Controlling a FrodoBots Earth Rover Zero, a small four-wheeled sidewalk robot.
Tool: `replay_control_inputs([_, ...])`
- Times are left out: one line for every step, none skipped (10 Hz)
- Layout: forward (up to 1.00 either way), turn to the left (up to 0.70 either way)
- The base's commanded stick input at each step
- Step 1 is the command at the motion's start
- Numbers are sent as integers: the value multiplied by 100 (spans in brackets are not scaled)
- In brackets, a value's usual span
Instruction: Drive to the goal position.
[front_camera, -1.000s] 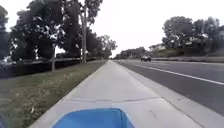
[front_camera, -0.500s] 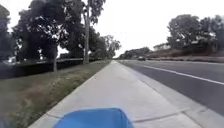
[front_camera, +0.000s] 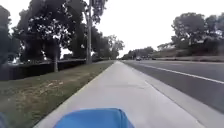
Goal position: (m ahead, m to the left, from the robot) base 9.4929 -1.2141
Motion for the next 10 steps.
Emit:
replay_control_inputs([100,0])
replay_control_inputs([100,0])
replay_control_inputs([100,0])
replay_control_inputs([100,0])
replay_control_inputs([100,0])
replay_control_inputs([100,0])
replay_control_inputs([100,0])
replay_control_inputs([100,0])
replay_control_inputs([100,0])
replay_control_inputs([100,0])
